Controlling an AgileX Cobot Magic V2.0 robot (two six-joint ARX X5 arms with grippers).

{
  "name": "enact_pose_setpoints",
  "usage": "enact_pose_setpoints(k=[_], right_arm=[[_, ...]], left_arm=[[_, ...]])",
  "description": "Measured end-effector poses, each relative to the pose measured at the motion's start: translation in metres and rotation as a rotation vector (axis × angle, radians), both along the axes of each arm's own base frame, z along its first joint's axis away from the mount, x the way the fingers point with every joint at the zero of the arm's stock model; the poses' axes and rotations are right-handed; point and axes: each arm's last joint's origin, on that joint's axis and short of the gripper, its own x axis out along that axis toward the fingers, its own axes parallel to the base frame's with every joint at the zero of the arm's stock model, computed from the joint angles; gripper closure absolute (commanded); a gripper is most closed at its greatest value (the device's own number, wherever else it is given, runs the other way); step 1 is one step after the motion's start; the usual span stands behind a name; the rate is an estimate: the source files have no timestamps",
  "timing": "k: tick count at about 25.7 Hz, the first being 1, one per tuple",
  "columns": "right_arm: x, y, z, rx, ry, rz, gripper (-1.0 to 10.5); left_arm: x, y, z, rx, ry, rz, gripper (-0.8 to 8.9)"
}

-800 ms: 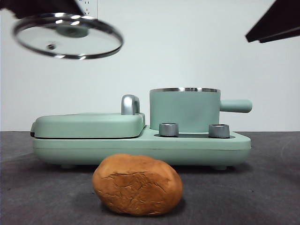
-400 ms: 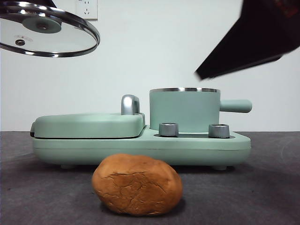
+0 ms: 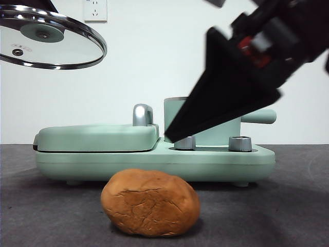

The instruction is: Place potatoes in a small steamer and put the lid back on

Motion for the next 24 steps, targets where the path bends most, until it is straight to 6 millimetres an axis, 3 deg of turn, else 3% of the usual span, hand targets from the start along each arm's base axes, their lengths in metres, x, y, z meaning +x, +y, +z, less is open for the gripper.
enact_pose_setpoints(k=[11, 19, 24], right_arm=[[0.024, 0.029, -0.017, -0.076, 0.067, 0.010, 5.7], [0.015, 0.041, -0.030, -0.138, 0.101, 0.054, 5.6], [0.013, 0.046, -0.039, -0.218, 0.056, 0.006, 7.1]], left_arm=[[0.000, 0.000, 0.000, -0.001, 0.001, 0.000, 7.99], [0.000, 0.000, 0.000, -0.001, 0.001, 0.000, 7.99], [0.000, 0.000, 0.000, -0.001, 0.000, 0.000, 7.99]])
